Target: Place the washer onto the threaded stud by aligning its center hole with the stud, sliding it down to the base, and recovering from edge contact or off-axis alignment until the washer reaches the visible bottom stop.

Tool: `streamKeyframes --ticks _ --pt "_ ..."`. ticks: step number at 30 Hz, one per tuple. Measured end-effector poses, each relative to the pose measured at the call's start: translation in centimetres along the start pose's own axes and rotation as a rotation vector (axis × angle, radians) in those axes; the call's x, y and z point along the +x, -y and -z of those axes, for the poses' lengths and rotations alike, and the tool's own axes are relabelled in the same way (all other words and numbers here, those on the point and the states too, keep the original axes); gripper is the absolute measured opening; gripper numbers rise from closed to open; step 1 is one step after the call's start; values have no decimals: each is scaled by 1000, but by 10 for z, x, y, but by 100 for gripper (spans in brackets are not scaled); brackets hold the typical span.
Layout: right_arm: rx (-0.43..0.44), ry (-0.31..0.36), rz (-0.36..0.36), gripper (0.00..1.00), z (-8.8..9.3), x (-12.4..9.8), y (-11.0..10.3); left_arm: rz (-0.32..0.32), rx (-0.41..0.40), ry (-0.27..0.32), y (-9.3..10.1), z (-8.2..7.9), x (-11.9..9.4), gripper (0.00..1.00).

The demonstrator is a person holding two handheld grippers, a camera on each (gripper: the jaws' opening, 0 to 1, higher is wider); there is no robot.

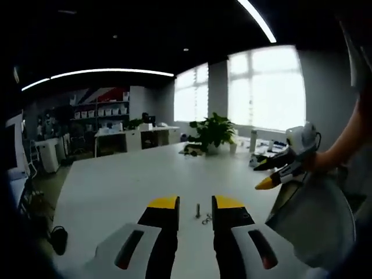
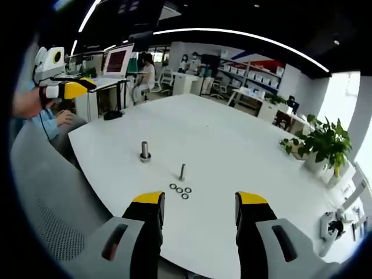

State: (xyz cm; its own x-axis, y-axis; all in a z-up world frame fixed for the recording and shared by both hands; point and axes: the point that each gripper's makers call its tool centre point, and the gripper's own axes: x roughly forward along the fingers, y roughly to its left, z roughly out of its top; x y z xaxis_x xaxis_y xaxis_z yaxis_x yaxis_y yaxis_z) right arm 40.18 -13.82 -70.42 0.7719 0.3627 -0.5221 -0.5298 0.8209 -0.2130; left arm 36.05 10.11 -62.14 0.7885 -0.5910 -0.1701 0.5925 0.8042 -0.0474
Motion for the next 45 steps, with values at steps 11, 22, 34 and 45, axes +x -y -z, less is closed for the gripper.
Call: streamKeyframes --ticks 11,22,34,45 --pt "-12 -39 -14 51 5 1 -7 7 31 -2 6 6 -1 19" --pt "-44 -79 -48 51 10 4 -16 -47 13 19 -7 4 -7 19" --pt "36 -116 -121 51 12 18 -12 -70 -9 34 -13 2 -9 19" --pt "78 -139 -239 48 24 52 -15 -217 -48 31 -45 5 -17 25"
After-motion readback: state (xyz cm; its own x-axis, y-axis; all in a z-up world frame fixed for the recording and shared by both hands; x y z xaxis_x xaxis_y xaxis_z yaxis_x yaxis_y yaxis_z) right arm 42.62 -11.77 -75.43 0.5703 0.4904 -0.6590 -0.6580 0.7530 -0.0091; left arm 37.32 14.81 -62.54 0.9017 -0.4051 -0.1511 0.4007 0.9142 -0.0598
